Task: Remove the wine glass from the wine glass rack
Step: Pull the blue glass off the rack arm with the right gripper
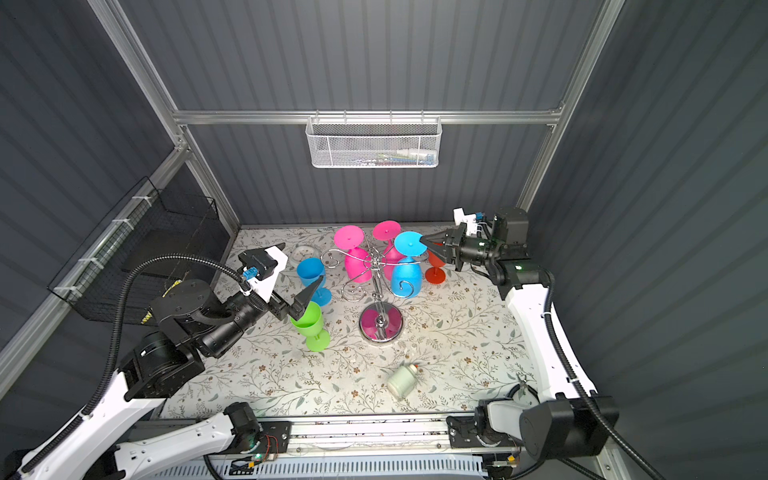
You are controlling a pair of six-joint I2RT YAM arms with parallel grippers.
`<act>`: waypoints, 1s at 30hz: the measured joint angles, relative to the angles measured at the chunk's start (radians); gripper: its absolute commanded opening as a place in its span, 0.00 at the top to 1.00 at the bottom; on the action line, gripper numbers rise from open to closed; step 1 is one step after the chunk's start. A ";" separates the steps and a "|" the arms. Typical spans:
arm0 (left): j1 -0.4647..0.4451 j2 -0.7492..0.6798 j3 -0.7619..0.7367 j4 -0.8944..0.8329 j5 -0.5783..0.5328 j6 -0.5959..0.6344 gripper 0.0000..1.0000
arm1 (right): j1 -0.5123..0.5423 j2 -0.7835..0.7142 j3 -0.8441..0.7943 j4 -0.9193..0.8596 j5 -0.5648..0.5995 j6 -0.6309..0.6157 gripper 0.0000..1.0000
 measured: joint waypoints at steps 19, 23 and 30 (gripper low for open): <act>0.000 -0.003 0.000 -0.015 -0.004 -0.015 0.00 | -0.019 0.175 0.114 -0.089 -0.031 -0.029 1.00; 0.000 -0.003 0.000 -0.018 -0.004 -0.018 0.00 | -0.034 0.182 0.114 -0.105 -0.037 -0.036 1.00; 0.000 0.002 0.000 -0.017 -0.003 -0.018 0.00 | -0.063 0.179 0.114 -0.124 -0.050 -0.045 1.00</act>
